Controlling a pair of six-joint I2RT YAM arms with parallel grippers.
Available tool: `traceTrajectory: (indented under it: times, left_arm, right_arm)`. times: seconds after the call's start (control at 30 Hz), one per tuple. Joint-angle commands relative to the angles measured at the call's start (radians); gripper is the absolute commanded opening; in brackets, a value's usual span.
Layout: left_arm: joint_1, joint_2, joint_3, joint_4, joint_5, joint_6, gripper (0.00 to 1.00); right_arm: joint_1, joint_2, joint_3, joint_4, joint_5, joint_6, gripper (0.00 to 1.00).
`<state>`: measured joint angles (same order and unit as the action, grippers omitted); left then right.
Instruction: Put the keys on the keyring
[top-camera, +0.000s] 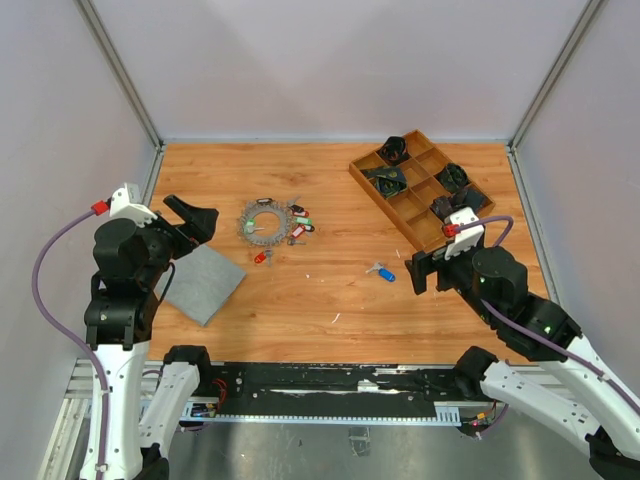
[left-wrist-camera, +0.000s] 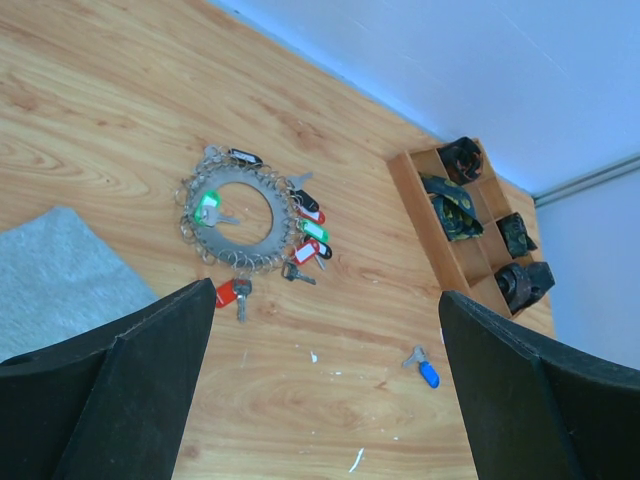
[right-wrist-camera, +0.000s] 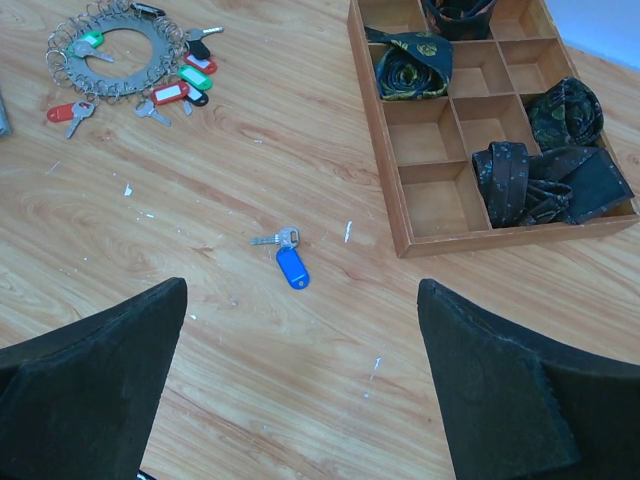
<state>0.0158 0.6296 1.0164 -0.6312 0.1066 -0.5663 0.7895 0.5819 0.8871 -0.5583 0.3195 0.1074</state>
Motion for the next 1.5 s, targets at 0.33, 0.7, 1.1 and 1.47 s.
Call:
traceTrajectory:
  times: [0.33,0.7,1.1,1.47]
  left_arm:
    - [0.000,-0.034,0.022,0.030,0.006,-0.033,1.00]
    - [0.000,-0.036,0.024,0.021,0.006,-0.002,1.00]
    - [0.000,-0.044,-0.116,-0.018,-0.012,0.215,1.00]
    - [0.000,-0.132,-0.227,0.114,0.111,0.214,1.00]
  right_arm:
    - [0.002,0.020,-0.016,0.015,0.002,0.026,0.98]
    - [0.002,0.257,0.055,0.076,-0.073,0.027,0.98]
    - [-0.003,0.629,0.217,0.161,-0.112,0.082,0.98]
    - [-0.009,1.033,0.479,0.224,-0.180,0.138,0.99]
